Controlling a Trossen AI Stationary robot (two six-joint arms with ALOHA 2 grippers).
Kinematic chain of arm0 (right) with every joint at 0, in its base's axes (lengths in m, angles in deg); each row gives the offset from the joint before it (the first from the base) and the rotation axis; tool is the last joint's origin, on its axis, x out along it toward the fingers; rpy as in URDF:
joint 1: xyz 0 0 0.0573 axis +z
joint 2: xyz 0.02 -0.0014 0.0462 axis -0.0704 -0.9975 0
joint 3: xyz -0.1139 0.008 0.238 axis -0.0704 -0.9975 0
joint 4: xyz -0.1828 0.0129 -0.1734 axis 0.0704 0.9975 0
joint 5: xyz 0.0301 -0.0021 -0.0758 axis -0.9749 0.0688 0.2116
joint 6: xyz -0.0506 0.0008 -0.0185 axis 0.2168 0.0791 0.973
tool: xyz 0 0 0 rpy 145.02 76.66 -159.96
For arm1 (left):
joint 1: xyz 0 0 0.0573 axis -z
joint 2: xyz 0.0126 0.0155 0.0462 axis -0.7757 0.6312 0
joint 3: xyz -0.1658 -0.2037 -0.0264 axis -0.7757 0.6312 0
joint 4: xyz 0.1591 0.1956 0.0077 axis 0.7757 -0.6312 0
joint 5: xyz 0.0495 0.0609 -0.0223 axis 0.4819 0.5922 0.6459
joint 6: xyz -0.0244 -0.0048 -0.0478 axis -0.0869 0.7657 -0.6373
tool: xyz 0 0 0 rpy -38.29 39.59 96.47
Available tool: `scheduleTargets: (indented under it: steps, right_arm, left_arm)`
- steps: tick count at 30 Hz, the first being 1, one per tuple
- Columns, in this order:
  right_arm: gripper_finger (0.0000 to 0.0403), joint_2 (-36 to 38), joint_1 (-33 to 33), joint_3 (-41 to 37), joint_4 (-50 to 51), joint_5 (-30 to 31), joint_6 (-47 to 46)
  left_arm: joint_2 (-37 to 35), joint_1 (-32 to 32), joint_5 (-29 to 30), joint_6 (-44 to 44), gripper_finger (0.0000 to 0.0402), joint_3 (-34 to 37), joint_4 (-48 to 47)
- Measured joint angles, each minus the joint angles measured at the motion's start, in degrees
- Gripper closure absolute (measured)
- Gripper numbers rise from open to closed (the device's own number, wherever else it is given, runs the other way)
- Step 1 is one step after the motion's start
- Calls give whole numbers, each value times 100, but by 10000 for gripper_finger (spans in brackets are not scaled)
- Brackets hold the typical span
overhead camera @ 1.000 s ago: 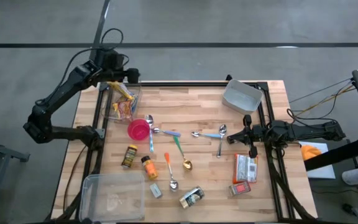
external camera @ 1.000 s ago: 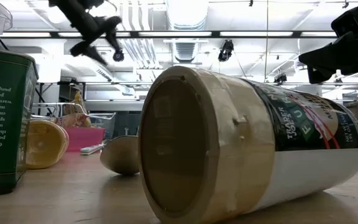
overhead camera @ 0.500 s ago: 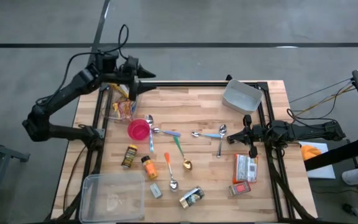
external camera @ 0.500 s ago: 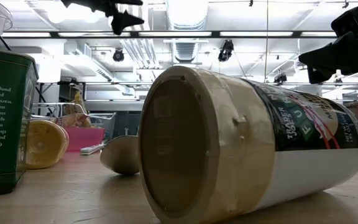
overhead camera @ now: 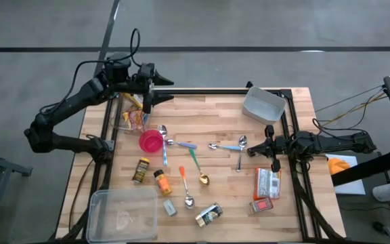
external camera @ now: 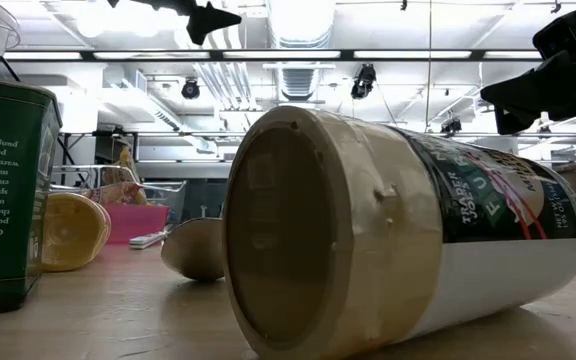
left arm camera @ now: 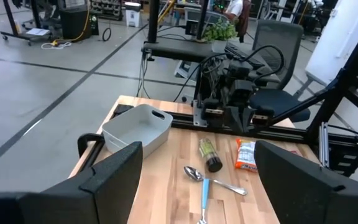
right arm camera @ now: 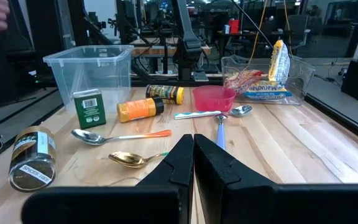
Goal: Pick & Place Food Item
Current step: Put the orange noodle pack into the clear bin
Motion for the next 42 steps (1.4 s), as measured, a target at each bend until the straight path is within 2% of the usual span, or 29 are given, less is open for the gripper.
scheduleTargets:
  steps: [28,36,42]
  right_arm:
    - [393,0,2,0,-2,0,0]
    - [393,0,-2,0,-105,639,160]
    - [393,-5,0,0,-114,645,148]
  left_arm:
    - [2,2,0,-20,89,4,-1]
    - [4,2,0,-17,90,4,-3]
    - [4,1,0,-17,90,4,-3]
